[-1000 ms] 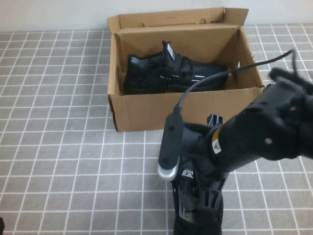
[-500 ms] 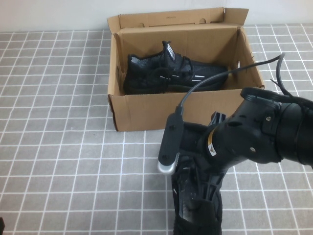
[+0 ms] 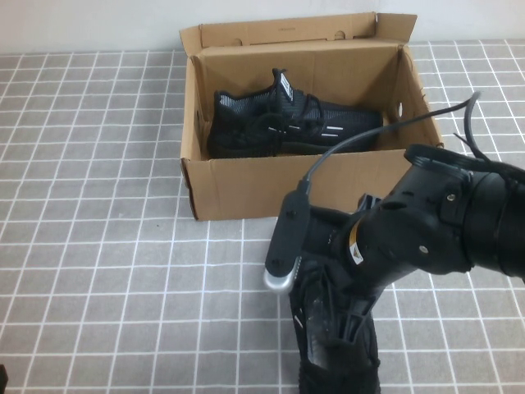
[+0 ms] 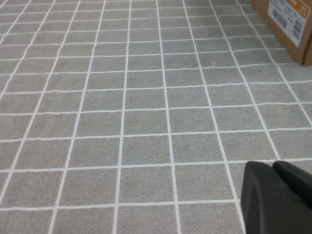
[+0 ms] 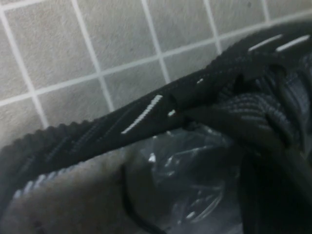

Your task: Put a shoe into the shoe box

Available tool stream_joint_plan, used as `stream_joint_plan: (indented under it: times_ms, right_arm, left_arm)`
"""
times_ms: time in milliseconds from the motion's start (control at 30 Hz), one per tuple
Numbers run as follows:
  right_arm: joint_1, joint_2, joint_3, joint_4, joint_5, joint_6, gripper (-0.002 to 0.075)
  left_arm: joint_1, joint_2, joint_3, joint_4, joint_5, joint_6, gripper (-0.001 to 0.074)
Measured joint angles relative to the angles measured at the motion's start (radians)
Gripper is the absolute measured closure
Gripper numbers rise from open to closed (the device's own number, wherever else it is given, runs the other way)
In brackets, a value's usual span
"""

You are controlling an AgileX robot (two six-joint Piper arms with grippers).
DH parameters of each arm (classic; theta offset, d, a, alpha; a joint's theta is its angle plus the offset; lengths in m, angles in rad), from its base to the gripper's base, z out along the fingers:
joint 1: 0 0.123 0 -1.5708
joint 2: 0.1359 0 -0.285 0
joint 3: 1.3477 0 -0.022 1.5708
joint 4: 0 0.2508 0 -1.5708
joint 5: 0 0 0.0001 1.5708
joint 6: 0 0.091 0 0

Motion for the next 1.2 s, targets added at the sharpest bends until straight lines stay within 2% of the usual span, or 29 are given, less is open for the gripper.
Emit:
stream_joint_plan:
  times_ms: [367,667,1200]
  right_arm:
    - [0.0,-0.183,0.002,0.104,0.071,0.025,0.0732]
    - [0.0,-0.377,-0.004,0.113,0.109,0.027,0.0732]
    - [0.0,-0.394,-0.062,0.111,0.104,0.027,0.0732]
  left_arm:
    - [0.0,0.0,0.0,0.0,0.0,0.0,0.0736]
    - [0.0,0.0,0.0,0.0,0.0,0.0,0.0736]
    - [0.0,0.0,0.0,0.0,0.0,0.0,0.0736]
